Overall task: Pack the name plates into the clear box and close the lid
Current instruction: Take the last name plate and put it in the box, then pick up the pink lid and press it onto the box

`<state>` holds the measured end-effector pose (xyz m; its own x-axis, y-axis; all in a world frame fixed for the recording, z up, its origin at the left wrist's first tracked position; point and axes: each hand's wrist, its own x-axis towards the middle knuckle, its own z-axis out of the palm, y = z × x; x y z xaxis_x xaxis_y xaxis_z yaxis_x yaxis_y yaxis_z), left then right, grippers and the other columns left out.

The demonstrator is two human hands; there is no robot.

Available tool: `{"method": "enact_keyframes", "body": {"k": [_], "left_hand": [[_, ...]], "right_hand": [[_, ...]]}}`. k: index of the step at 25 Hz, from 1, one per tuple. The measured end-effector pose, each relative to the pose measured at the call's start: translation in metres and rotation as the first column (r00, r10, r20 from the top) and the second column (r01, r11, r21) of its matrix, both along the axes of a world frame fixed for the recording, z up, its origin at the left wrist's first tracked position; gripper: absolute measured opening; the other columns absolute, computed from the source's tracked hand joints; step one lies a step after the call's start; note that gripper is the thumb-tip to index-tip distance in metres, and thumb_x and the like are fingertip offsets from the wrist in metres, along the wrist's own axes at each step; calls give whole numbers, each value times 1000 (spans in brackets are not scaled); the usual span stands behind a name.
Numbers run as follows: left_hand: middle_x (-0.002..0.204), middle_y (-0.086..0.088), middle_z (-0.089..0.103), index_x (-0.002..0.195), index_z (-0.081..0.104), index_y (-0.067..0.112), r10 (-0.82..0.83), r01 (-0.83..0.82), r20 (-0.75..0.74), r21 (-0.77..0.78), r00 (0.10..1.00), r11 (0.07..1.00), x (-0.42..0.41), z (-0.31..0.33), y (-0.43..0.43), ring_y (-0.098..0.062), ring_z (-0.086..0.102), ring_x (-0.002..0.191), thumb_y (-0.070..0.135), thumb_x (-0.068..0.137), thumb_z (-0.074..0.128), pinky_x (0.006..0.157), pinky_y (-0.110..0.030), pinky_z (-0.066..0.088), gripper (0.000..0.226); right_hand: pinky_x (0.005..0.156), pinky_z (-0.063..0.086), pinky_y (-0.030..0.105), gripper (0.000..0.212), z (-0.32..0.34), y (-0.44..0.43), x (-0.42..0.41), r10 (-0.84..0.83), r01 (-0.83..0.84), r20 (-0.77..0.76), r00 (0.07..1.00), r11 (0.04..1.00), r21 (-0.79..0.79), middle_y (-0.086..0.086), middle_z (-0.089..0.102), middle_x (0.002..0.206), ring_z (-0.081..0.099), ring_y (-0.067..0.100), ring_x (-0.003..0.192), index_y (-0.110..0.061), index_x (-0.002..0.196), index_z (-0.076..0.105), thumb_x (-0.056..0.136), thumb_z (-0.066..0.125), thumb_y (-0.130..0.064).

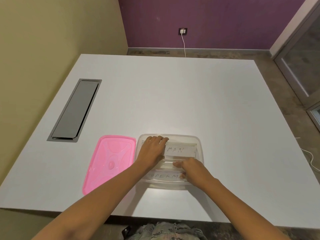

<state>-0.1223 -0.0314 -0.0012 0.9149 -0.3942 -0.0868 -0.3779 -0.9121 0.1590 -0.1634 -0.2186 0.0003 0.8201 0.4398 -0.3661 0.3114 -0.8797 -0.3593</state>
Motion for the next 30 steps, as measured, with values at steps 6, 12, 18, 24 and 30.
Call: {"method": "enact_keyframes", "body": {"k": [6, 12, 18, 24, 30], "left_hand": [[122, -3, 60, 127, 51, 15, 94, -43, 143, -327, 985, 944, -16, 29, 16, -21, 51, 117, 27, 83, 68, 104, -33, 35, 48], [115, 5, 60, 115, 56, 21, 515, -433, 39, -488, 856, 758, -77, 17, 77, -11, 47, 110, 19, 95, 51, 97, -24, 32, 21], [95, 4, 64, 101, 60, 19, 532, -559, -171, -253, 829, 790, -139, -20, 102, -13, 57, 84, 27, 86, 64, 80, -24, 39, 18], [94, 1, 64, 99, 64, 14, 481, -500, -192, -68, 856, 863, -159, -33, 102, -17, 58, 81, 28, 82, 69, 76, -31, 48, 22], [85, -3, 63, 89, 62, 9, 573, -567, -62, -265, 817, 780, -153, -18, 105, -18, 54, 72, 6, 83, 66, 64, -31, 47, 8]], "right_hand": [[88, 52, 36, 44, 8, -2, -3, -33, 34, -2, 999, 996, 84, 3, 62, 126, 58, 24, 114, -20, 126, 57, 83, 65, -11], [80, 48, 24, 20, 24, -8, -7, -329, 210, 264, 907, 895, 393, -5, 66, 106, 59, 15, 103, -20, 105, 67, 87, 65, -14], [89, 41, 25, 35, 12, -6, 1, -583, 382, 391, 712, 789, 481, 4, 51, 129, 41, 20, 122, -18, 118, 60, 88, 60, -2], [107, 37, 40, 47, -5, -6, 2, -536, 401, 343, 771, 828, 392, 11, 38, 147, 31, 28, 136, -12, 132, 50, 88, 56, 4], [105, 41, 42, 54, -9, -6, -1, -523, 397, 322, 790, 835, 382, 8, 33, 151, 30, 26, 137, -14, 135, 47, 86, 56, 7]]}}
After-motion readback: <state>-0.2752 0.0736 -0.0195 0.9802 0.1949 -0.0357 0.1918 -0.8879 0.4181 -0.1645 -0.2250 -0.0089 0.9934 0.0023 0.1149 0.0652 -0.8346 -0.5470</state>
